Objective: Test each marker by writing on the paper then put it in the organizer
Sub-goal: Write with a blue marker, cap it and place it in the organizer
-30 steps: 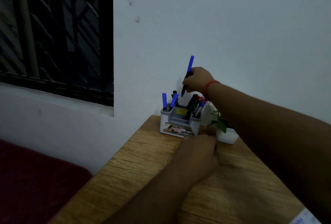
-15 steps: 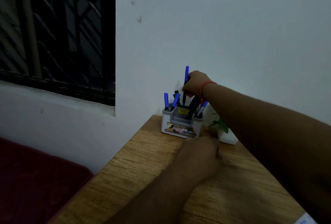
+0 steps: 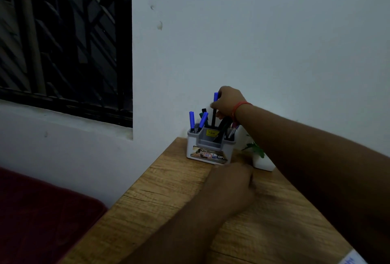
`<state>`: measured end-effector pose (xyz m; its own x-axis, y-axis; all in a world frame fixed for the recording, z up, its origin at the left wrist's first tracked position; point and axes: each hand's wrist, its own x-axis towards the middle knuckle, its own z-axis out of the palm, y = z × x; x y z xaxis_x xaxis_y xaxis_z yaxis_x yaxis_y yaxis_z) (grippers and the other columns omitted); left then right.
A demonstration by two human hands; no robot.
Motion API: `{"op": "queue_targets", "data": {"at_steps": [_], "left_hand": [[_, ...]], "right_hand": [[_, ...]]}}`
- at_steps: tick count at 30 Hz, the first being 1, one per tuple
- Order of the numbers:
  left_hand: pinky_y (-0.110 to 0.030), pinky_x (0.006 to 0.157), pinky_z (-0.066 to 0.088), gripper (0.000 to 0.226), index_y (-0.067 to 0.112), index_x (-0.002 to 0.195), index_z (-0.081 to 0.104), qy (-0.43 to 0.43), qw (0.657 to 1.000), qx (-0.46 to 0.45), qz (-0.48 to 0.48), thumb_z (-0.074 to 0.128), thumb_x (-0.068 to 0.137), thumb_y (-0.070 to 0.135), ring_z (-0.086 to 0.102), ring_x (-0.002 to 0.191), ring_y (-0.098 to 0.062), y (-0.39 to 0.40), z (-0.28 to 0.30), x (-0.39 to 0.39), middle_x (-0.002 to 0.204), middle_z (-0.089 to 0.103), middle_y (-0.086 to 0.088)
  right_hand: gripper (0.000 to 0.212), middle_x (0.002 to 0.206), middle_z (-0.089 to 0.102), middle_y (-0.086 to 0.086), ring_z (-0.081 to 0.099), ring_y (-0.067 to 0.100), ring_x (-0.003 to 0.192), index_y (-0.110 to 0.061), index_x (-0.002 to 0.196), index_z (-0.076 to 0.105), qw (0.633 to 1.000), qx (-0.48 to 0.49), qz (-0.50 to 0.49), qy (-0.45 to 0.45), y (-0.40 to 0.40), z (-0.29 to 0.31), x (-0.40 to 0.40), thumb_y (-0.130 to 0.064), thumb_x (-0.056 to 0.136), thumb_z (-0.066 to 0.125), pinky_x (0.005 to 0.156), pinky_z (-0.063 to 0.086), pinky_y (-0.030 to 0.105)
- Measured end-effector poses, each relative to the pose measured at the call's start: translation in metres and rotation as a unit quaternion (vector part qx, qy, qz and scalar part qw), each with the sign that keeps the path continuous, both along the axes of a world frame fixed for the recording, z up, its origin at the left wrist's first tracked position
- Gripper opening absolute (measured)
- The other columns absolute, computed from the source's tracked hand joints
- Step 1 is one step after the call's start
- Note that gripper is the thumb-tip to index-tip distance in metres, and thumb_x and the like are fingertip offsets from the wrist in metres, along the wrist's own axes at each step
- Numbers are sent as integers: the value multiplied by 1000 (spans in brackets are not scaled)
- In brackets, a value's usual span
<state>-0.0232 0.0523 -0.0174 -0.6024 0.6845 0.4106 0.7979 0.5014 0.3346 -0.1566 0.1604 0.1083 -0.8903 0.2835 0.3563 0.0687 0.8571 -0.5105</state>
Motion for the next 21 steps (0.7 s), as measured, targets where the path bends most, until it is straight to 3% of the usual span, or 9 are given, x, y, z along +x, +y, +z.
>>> {"op": "queue_targets", "data": {"at_steps": [2,5,9,13,17,21], "left_hand": [[-37,76,43,12,20,97,58,6,1000,1,0,54,95,31,56,87,-18,1,-2,-1,98,59,-1],[-36,75,42,15,21,98,57,12,1000,1,2,53,96,35,53,85,-16,1,-4,-2,98,58,0],[-33,71,39,15,21,95,56,15,1000,-4,-2,53,96,36,50,84,-15,1,-4,-2,96,56,1],[-36,73,40,16,22,93,52,16,1000,-14,0,51,97,38,50,84,-15,2,-3,-2,94,53,2],[-35,72,40,18,20,97,56,13,1000,-13,2,52,97,38,52,85,-16,2,-5,-3,97,56,1],[-34,71,42,15,21,99,57,2,1000,-13,1,54,95,35,53,85,-16,3,-3,-2,96,56,1]], "right_hand": [[25,94,71,20,76,36,77,-3,116,53,999,-23,5,28,3,3,4,-10,93,63,73,63,48],[21,94,68,17,76,35,75,-8,117,55,998,-22,14,61,7,7,9,-9,96,58,60,63,39],[14,99,71,15,73,32,78,-6,102,66,993,47,17,106,11,7,8,-4,93,55,73,63,43],[13,87,66,6,59,16,69,-9,92,68,970,29,12,240,7,17,13,-7,86,56,61,51,23],[14,88,67,6,60,16,72,-9,93,68,977,92,68,180,0,11,19,-7,86,57,59,44,18],[16,89,66,10,60,23,71,-9,102,65,979,118,77,147,-3,-8,18,-6,89,55,65,54,31]]}}
